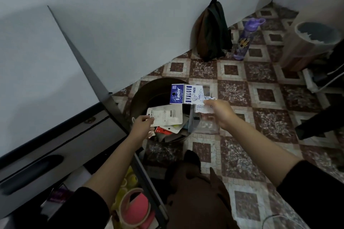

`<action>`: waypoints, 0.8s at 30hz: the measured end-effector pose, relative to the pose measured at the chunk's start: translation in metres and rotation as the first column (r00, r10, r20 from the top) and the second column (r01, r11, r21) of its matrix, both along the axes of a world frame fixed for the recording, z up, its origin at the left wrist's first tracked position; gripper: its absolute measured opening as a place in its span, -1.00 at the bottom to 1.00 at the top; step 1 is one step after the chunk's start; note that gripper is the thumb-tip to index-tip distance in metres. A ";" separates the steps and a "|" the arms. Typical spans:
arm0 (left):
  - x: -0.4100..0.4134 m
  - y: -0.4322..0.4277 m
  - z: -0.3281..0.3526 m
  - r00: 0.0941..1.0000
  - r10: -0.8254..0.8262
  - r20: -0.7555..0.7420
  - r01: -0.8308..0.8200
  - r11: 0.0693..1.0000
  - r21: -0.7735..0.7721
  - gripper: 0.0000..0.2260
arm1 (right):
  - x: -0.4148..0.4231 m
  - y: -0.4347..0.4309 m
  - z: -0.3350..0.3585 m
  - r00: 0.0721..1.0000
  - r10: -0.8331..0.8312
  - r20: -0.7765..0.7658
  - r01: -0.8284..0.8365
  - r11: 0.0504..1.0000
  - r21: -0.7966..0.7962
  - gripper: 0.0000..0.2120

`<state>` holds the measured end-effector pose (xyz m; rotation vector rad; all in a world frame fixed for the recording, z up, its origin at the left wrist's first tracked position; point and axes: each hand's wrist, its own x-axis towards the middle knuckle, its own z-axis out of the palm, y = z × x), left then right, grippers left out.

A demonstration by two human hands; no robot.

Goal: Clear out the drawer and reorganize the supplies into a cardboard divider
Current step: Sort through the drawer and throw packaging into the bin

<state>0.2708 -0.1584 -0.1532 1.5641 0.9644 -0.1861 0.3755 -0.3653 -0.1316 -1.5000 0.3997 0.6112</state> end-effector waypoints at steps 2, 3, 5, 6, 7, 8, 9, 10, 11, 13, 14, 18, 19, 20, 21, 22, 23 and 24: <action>-0.009 -0.001 0.011 0.999 -0.009 0.041 0.008 1.000 0.018 -0.83 | -0.001 0.012 0.002 1.000 0.016 0.011 -0.016 0.999 -0.035 -0.77; -0.014 -0.001 0.016 0.998 -0.020 0.057 0.018 0.999 0.038 -0.88 | -0.002 0.020 0.004 1.000 0.024 0.017 -0.023 0.998 -0.050 -0.81; -0.026 0.001 0.027 0.995 -0.050 0.081 0.044 0.996 0.079 -0.94 | -0.002 0.035 0.009 0.999 0.043 0.026 -0.041 0.998 -0.054 -0.91; -0.031 0.002 0.033 0.993 -0.065 0.096 0.056 0.994 0.093 -0.94 | -0.003 0.042 0.011 0.998 0.055 0.030 -0.053 0.997 -0.053 -0.94; -0.036 0.003 0.039 0.991 -0.078 0.107 0.067 0.993 0.102 -0.92 | -0.002 0.049 0.011 0.997 0.066 0.030 -0.065 0.996 -0.054 -0.95; -0.041 0.004 0.044 0.989 -0.085 0.118 0.073 0.992 0.104 -0.90 | -0.002 0.055 0.011 0.997 0.075 0.027 -0.074 0.996 -0.057 -0.96; -0.046 0.005 0.049 0.988 -0.086 0.130 0.074 0.993 0.097 -0.89 | -0.002 0.061 0.011 0.997 0.078 0.021 -0.077 0.996 -0.052 -0.94; -0.051 0.006 0.054 0.986 -0.084 0.144 0.072 0.994 0.084 -0.90 | -0.003 0.067 0.011 0.997 0.075 0.014 -0.075 0.996 -0.041 -0.93; -0.056 0.007 0.058 0.985 -0.084 0.153 0.074 0.995 0.070 -0.91 | -0.005 0.073 0.012 0.997 0.074 0.012 -0.073 0.997 -0.028 -0.89; -0.065 0.010 0.064 0.982 -0.101 0.158 0.092 0.994 0.064 -0.91 | -0.007 0.081 0.010 0.996 0.082 0.021 -0.082 0.996 -0.023 -0.67; -0.070 0.012 0.065 0.981 -0.115 0.154 0.105 0.992 0.069 -0.89 | -0.007 0.083 0.007 0.994 0.106 0.024 -0.106 0.994 -0.035 -0.58; -0.087 0.023 0.065 0.987 -0.127 0.094 0.125 0.992 0.034 -0.86 | -0.017 0.079 -0.007 0.928 0.373 -0.006 -0.357 0.883 -0.304 -0.36; -0.092 0.026 0.065 0.990 -0.119 0.079 0.119 0.993 0.006 -0.86 | -0.021 0.075 -0.011 0.911 0.412 -0.015 -0.386 0.839 -0.384 -0.34; -0.097 0.027 0.064 0.991 -0.113 0.069 0.115 0.993 -0.017 -0.85 | -0.025 0.072 -0.013 0.902 0.432 -0.018 -0.395 0.808 -0.436 -0.35; -0.102 0.029 0.064 0.992 -0.112 0.061 0.114 0.993 -0.029 -0.84 | -0.027 0.069 -0.015 0.897 0.441 -0.016 -0.398 0.792 -0.464 -0.36; -0.108 0.030 0.065 0.993 -0.109 0.051 0.111 0.993 -0.037 -0.82 | -0.029 0.066 -0.015 0.894 0.448 -0.014 -0.399 0.783 -0.477 -0.37; -0.113 0.031 0.065 0.994 -0.102 0.042 0.104 0.994 -0.044 -0.80 | -0.031 0.065 -0.015 0.893 0.449 -0.004 -0.395 0.780 -0.486 -0.38; -0.119 0.032 0.066 0.995 -0.094 0.036 0.096 0.994 -0.053 -0.79 | -0.034 0.063 -0.012 0.893 0.450 0.014 -0.386 0.781 -0.491 -0.41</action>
